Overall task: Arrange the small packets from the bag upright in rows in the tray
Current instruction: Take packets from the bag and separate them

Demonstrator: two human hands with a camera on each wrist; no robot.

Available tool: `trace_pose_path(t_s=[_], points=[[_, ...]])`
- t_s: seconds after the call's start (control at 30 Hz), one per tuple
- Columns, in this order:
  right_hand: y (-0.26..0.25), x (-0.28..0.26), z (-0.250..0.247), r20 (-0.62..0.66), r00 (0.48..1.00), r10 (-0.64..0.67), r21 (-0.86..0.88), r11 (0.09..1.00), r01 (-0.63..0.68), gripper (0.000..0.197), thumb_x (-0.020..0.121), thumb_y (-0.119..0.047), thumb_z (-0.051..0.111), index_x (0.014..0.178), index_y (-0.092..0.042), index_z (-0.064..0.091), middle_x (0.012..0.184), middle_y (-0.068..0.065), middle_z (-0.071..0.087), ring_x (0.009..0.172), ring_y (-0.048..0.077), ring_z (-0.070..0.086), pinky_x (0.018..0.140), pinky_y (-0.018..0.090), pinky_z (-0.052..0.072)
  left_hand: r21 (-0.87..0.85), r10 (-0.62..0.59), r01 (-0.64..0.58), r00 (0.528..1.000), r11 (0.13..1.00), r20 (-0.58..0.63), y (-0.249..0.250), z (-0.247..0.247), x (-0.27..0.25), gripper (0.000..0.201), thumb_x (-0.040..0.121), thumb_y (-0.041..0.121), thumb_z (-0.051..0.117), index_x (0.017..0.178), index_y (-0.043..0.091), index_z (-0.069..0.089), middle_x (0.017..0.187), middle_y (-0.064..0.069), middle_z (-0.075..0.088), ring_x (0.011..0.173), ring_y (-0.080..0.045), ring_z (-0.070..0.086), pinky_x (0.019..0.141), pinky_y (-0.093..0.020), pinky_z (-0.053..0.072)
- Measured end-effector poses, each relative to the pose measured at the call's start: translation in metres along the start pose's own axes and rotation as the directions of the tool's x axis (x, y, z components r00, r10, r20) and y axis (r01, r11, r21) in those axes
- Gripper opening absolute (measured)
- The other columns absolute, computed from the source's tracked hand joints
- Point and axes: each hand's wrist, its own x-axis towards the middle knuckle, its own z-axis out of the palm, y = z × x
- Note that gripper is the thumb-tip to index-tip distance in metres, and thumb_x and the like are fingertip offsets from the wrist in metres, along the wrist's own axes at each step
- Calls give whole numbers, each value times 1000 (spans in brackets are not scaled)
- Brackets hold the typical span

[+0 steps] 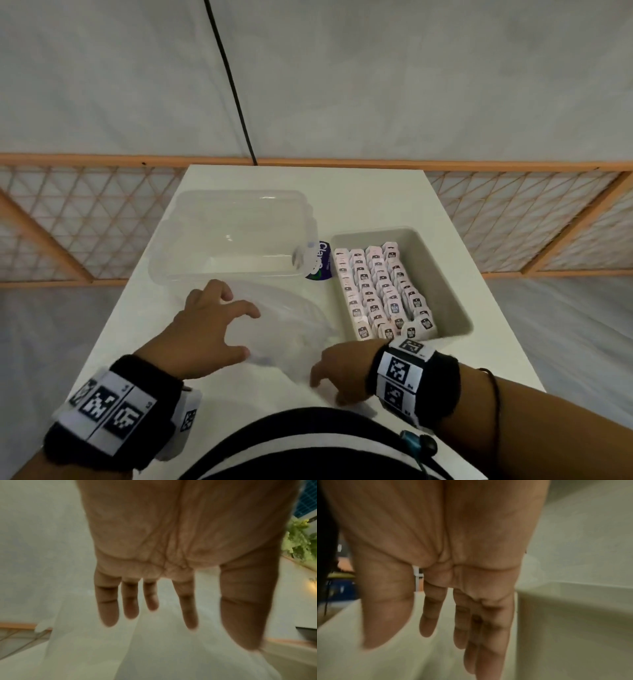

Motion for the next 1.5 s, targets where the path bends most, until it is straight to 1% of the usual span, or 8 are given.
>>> trace_pose_path(t_s=[0.23,0.53,0.73,0.9,1.03,1.17,1.4,1.5], points=[[1,12,50,-157,978,137,26,991,-135,37,85,-13,59,120,-12,44,117,19,44,103,37,54,85,46,46,-64,-25,9,966,998,-256,-4,15,-7,60,74,31,74,122,39,39,106,7,23,102,-11,31,79,-22,37],[8,8,66,-215,959,186,208,968,-141,28,89,-15,54,116,-10,48,121,13,47,105,32,55,85,37,45,-98,0,-33,950,995,-313,-3,19,0,64,79,31,71,133,41,38,103,7,24,102,-9,34,80,-20,37],[15,-15,55,-329,924,194,361,930,-67,20,84,-14,61,100,-21,51,88,1,62,83,22,60,74,28,46,-141,81,-134,940,981,-331,11,15,4,48,79,36,71,120,44,48,104,11,32,105,-6,36,75,-17,36],[18,-63,9,-586,755,294,685,678,267,12,86,-15,64,89,-26,61,72,-3,67,62,5,61,64,26,52,-300,227,-296,943,907,-242,37,-1,11,15,83,51,60,86,37,67,88,14,61,92,0,49,72,-15,38],[24,-78,-13,-560,720,409,827,237,509,15,87,-1,63,86,-12,53,67,7,68,56,16,65,54,29,51,-442,309,-316,947,840,-90,62,-8,17,12,83,37,65,79,27,71,77,16,67,72,-1,57,64,-9,39],[29,-80,-19,-535,715,450,787,-42,615,17,88,6,59,88,-6,47,80,25,63,66,25,69,62,29,59,-528,306,-311,947,791,-99,74,-6,26,12,80,34,73,73,27,67,69,10,65,62,1,52,62,-11,40],[41,-88,-20,-523,682,511,781,-32,624,5,95,-6,52,94,-11,52,80,24,65,65,28,68,60,29,58,-515,233,-339,937,787,-260,93,-7,38,11,83,19,68,81,28,62,78,5,65,64,-3,53,61,-14,42],[44,-97,-27,-528,673,518,789,5,615,7,97,-5,49,102,-9,47,73,28,61,48,19,64,47,24,52,-605,296,-386,922,697,-248,101,-8,39,41,67,25,80,97,36,54,99,14,58,76,-8,59,68,-20,52]])
